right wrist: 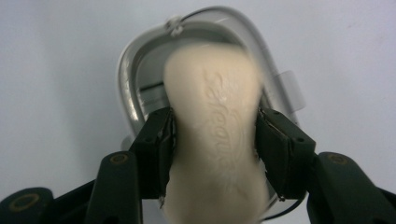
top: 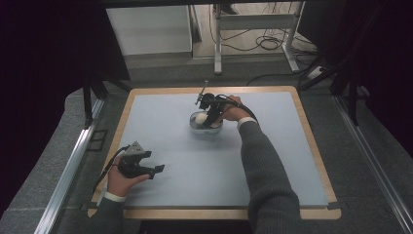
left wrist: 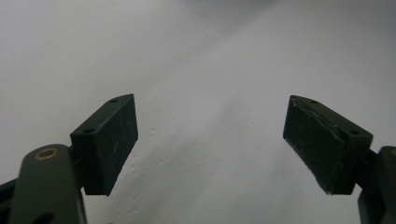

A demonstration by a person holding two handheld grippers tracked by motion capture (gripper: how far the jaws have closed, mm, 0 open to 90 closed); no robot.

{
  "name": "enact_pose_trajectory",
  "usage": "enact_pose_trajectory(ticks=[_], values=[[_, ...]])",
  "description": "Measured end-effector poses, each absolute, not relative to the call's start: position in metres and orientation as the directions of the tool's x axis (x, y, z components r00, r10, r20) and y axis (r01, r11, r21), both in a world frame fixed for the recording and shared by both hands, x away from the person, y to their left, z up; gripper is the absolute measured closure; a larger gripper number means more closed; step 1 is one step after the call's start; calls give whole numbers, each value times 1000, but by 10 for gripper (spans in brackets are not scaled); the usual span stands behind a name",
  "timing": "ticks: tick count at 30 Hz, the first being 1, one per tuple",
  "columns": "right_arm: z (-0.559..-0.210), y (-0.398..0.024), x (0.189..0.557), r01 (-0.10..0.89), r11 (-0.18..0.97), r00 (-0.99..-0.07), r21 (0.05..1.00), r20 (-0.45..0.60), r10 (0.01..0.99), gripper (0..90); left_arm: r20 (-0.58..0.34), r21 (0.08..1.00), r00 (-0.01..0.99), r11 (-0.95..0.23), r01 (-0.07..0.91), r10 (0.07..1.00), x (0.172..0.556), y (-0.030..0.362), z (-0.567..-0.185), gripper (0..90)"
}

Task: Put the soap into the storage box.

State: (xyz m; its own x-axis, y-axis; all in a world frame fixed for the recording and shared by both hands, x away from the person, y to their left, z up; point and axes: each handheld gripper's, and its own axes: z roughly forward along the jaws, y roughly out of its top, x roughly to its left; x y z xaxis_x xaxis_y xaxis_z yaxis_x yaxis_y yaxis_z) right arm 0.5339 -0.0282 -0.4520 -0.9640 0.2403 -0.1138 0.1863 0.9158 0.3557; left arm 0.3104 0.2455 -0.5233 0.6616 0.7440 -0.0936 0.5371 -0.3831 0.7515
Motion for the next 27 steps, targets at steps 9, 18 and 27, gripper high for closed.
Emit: enact_pose_trajectory(ticks=[9, 18, 27], values=[[-437, -36, 528, 248, 867, -946, 432, -85, 313, 384, -93, 748, 664, -388, 538, 742, 310, 244, -524, 184], [-428, -53, 518, 291, 802, -925, 522, -62, 375, 357, -105, 749, 661, -378, 544, 743, 311, 244, -524, 185], [-422, -78, 505, 312, 762, -905, 568, -67, 421, 332, -91, 754, 644, -370, 543, 760, 308, 249, -520, 185]])
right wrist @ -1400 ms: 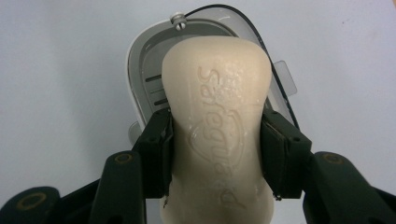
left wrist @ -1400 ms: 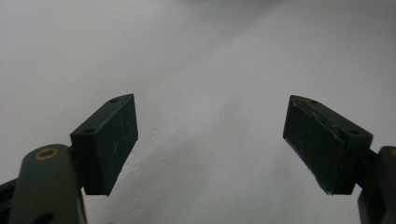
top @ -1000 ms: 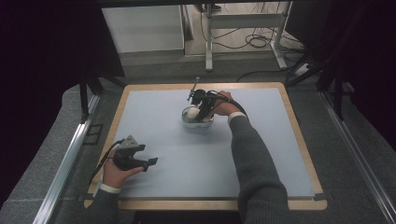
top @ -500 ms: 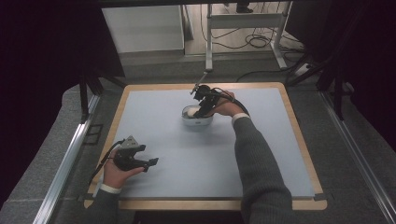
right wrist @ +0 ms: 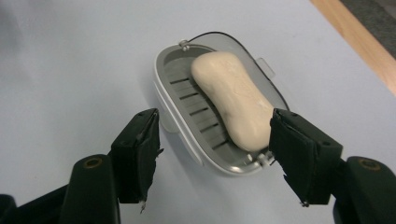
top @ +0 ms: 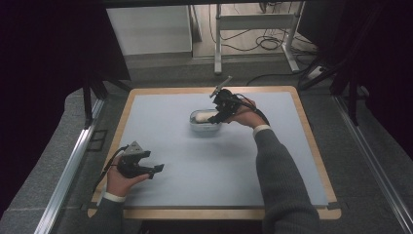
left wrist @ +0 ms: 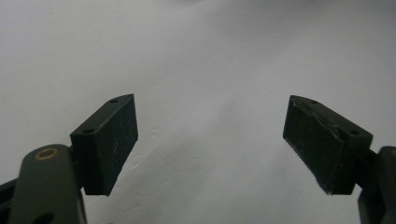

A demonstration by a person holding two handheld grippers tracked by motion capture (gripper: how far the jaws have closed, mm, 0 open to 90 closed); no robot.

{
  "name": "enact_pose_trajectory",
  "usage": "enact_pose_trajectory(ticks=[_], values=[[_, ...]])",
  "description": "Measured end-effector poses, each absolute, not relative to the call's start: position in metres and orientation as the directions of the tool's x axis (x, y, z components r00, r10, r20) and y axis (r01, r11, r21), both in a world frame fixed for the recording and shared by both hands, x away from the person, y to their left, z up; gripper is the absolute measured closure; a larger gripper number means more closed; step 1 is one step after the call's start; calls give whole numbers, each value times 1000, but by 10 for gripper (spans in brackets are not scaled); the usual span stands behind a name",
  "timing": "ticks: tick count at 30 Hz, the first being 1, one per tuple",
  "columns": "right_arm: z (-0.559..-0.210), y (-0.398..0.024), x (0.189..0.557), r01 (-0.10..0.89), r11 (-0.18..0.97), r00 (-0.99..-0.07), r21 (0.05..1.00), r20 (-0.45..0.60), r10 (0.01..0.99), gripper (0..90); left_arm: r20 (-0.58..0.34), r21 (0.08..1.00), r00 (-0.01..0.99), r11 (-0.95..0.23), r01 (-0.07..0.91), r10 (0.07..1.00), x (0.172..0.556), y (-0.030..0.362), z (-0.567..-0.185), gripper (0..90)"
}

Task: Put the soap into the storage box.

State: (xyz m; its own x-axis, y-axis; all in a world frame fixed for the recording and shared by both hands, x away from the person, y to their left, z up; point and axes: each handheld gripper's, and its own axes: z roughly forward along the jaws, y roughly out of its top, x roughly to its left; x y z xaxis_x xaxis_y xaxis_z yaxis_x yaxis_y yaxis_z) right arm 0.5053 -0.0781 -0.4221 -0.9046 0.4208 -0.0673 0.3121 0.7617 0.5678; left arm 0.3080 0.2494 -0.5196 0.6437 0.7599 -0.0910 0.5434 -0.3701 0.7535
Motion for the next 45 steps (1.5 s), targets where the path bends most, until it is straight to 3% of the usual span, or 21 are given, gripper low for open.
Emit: enact_pose_trajectory(ticks=[14, 24, 35, 45], values=[[-431, -126, 478, 393, 674, -847, 626, -39, 530, 317, -98, 774, 632, -341, 534, 768, 299, 257, -514, 186], [-454, -166, 437, 447, 580, -764, 681, -47, 644, 242, -90, 773, 633, -347, 531, 769, 299, 254, -511, 185], [-481, -226, 382, 487, 455, -672, 746, -12, 740, 237, -78, 766, 642, -366, 528, 763, 300, 250, -510, 184], [-496, -260, 346, 492, 414, -610, 766, -36, 791, 236, -77, 770, 640, -363, 525, 765, 300, 250, -510, 184]])
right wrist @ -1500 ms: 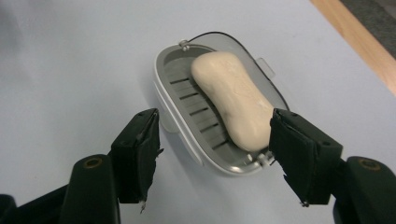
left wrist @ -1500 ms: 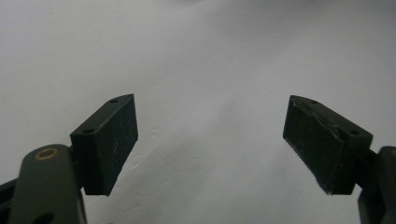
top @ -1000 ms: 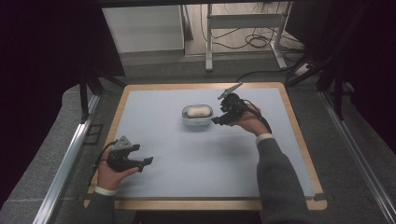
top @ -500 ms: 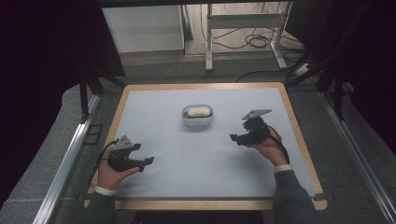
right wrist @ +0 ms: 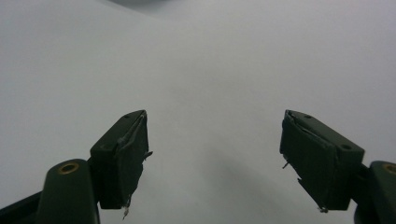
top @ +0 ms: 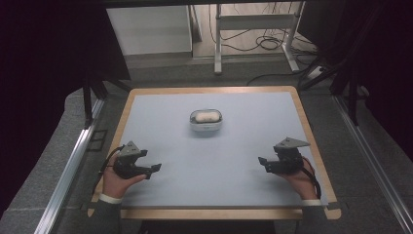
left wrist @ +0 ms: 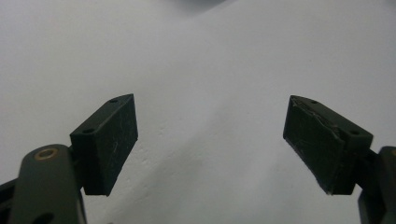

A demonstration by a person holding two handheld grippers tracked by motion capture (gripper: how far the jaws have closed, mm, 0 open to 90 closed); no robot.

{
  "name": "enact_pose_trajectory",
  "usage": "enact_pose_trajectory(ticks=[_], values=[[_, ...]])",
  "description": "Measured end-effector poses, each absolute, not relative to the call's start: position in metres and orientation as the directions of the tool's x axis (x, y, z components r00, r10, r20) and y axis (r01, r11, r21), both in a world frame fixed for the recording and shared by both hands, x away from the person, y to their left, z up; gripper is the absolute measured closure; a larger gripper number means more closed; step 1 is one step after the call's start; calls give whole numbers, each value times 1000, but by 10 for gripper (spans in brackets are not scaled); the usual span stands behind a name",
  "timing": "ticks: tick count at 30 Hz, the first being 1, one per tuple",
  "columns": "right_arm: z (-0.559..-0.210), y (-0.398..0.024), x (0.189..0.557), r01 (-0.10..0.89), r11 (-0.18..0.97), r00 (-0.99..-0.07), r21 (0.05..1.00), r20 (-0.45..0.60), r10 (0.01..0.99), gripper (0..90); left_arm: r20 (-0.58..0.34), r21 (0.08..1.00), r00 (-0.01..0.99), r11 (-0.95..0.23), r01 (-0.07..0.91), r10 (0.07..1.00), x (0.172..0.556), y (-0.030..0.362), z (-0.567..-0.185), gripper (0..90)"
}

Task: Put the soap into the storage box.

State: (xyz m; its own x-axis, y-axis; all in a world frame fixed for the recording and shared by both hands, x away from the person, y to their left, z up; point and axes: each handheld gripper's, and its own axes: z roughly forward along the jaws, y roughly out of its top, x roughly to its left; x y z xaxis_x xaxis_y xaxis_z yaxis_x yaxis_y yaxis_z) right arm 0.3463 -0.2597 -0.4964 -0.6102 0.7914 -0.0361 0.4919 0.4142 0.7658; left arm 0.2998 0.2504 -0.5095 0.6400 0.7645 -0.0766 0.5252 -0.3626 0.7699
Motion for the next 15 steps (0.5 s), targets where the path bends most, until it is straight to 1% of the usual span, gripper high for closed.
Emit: enact_pose_trajectory(ticks=[7, 15], values=[[-497, -271, 341, 498, 372, -586, 783, -12, 810, 237, -72, 770, 642, -366, 522, 763, 300, 250, -510, 184], [-497, -272, 342, 492, 377, -583, 785, -26, 812, 235, -68, 765, 643, -373, 524, 763, 301, 249, -511, 184]])
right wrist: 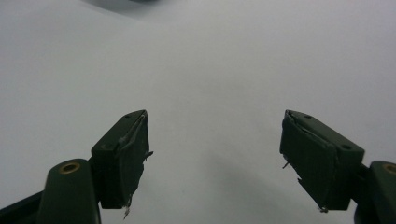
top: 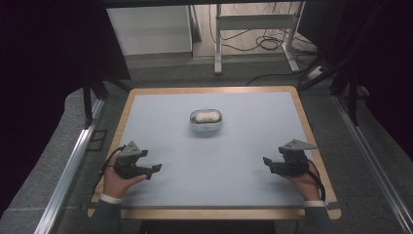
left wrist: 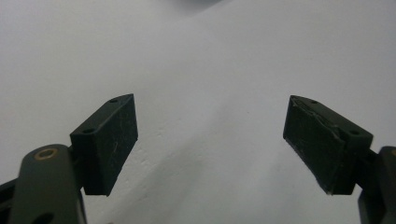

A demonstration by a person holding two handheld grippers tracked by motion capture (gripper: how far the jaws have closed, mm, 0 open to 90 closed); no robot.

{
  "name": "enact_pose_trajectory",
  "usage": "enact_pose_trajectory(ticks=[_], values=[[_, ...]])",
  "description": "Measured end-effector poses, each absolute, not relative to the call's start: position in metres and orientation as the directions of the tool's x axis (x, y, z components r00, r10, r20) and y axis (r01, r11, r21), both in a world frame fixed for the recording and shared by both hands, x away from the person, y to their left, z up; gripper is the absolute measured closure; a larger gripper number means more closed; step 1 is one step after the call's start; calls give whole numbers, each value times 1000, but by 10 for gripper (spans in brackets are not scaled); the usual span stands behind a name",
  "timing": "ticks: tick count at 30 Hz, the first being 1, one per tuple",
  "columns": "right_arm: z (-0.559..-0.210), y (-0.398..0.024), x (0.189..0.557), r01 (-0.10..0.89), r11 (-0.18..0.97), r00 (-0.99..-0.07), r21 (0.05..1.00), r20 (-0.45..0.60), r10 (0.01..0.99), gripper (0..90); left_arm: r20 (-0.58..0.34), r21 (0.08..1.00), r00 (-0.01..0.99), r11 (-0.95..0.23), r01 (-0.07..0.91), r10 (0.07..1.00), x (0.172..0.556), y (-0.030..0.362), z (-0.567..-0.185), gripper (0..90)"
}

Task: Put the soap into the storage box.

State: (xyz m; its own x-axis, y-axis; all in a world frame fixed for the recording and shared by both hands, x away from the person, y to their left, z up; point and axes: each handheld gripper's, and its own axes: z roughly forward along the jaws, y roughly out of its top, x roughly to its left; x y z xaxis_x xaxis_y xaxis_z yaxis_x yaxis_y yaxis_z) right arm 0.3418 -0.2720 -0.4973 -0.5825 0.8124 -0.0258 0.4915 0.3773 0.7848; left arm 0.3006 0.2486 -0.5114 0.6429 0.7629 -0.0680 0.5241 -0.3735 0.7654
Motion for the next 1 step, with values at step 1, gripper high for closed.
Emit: enact_pose_trajectory(ticks=[1], values=[[-498, -273, 342, 493, 377, -580, 784, -26, 814, 234, -67, 765, 643, -374, 524, 763, 301, 249, -511, 184]])
